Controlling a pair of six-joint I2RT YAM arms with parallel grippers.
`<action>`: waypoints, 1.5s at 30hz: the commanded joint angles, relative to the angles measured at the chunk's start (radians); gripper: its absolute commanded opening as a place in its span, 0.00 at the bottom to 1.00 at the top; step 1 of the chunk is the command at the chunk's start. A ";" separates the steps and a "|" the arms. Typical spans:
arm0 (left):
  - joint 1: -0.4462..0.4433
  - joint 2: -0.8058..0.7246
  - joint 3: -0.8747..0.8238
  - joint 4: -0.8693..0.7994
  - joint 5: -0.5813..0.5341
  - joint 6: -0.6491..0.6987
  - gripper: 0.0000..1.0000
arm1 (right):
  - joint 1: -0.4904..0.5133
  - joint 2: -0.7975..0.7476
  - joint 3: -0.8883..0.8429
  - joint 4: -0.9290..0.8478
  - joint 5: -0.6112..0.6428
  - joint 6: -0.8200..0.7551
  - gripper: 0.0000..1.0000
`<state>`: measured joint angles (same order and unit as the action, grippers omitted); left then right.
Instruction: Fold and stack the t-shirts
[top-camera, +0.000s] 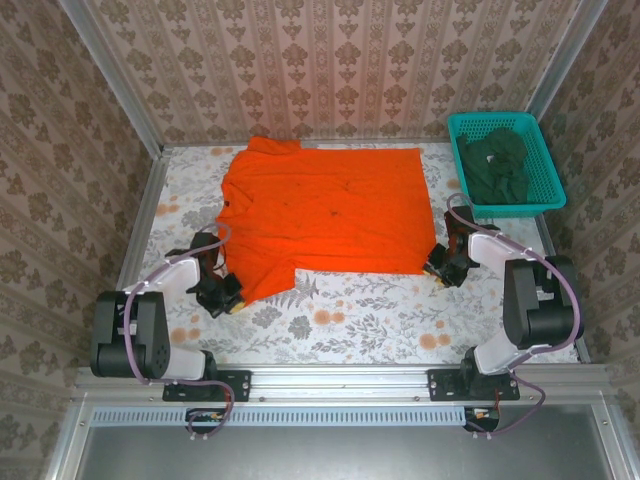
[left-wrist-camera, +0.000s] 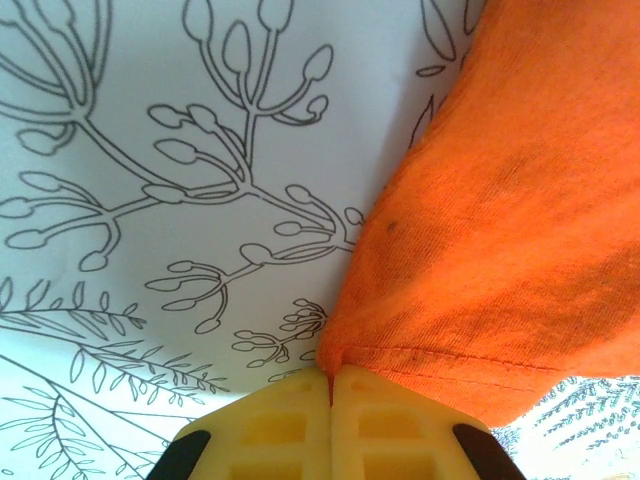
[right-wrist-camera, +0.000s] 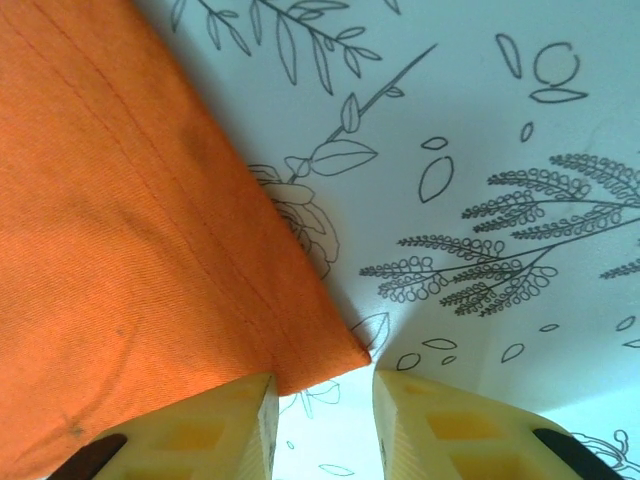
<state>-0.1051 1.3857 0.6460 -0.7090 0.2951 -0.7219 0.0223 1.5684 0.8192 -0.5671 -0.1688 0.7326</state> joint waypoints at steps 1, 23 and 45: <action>-0.009 0.007 0.000 0.001 -0.048 0.031 0.00 | 0.004 0.026 0.028 -0.043 0.044 -0.003 0.33; -0.108 -0.129 0.015 -0.150 -0.135 0.034 0.00 | -0.007 0.069 0.067 -0.045 0.085 -0.028 0.09; -0.169 -0.243 0.086 -0.479 -0.095 -0.007 0.00 | 0.006 -0.127 -0.058 -0.110 0.007 -0.078 0.00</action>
<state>-0.2676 1.1542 0.7246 -1.0985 0.1696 -0.7265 0.0212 1.4769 0.7998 -0.6216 -0.1402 0.6720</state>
